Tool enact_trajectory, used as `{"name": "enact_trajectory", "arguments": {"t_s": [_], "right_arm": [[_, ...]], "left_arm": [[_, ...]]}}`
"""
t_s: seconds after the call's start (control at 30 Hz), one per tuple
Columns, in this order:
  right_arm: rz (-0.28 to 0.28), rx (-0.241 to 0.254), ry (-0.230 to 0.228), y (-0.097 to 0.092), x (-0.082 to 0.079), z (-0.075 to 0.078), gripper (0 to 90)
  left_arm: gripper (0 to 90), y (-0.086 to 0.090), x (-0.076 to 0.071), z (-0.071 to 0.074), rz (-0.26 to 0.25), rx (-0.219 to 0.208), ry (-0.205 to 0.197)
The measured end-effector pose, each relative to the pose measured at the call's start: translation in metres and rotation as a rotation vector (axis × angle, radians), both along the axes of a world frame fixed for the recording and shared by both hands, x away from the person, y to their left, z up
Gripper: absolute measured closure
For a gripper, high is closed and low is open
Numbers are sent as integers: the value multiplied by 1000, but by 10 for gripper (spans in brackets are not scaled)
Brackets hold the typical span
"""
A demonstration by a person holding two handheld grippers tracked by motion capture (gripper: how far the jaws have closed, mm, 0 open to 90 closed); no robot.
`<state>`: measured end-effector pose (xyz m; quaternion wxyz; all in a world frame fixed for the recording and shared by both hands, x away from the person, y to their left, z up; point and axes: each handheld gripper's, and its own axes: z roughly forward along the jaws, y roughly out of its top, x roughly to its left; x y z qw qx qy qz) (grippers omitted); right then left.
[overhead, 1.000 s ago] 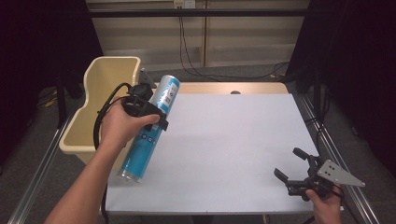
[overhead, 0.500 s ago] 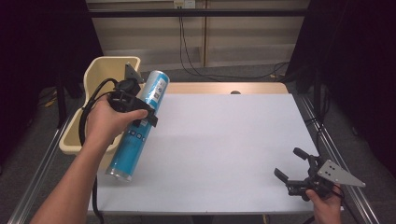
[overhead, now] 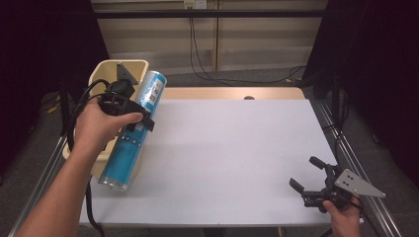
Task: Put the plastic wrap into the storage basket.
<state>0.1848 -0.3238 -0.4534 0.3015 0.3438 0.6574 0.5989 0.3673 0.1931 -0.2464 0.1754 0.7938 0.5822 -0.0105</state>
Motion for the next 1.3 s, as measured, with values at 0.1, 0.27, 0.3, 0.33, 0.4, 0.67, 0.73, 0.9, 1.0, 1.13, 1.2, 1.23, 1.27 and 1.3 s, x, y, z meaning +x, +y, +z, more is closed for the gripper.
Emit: {"name": "enact_trajectory", "arguments": {"t_s": [0.1, 0.27, 0.3, 0.33, 0.4, 0.67, 0.73, 0.9, 1.0, 1.13, 1.2, 1.23, 1.27, 1.3], "right_arm": [[-1, 0, 3, 0, 0, 0, 0], [2, -1, 4, 1, 0, 0, 0], [2, -2, 3, 1, 0, 0, 0], [3, -2, 4, 1, 1, -1, 0], [5, -4, 3, 2, 1, -1, 0], [7, -4, 4, 1, 1, -1, 0], [7, -4, 5, 2, 1, -1, 0], [8, -8, 6, 2, 1, -1, 0], [7, -8, 7, 2, 1, -1, 0], [7, -8, 7, 3, 1, -1, 0], [8, -9, 7, 3, 1, -1, 0], [8, -9, 8, 3, 1, -1, 0], [8, -9, 8, 3, 1, -1, 0], [8, -9, 8, 3, 1, -1, 0]], "left_arm": [[322, 6, 0, 0, 13, 8, -5], [322, 16, 0, 0, 23, 13, -5], [322, 17, 0, 0, 26, 18, -4], [322, 19, 0, 0, 31, 17, -7], [322, 23, 0, 0, 35, 21, -2], [322, 36, 1, -4, 52, 28, 2], [322, 39, 2, -5, 56, 23, 5], [321, 46, 3, -8, 65, 35, 2], [322, 49, 4, -9, 72, 34, 4], [321, 52, 6, -12, 84, 41, 2], [321, 52, 7, -14, 87, 44, -2], [321, 52, 8, -15, 91, 48, -3], [321, 53, 8, -16, 91, 45, -2], [321, 54, 9, -16, 88, 48, 2]]}}
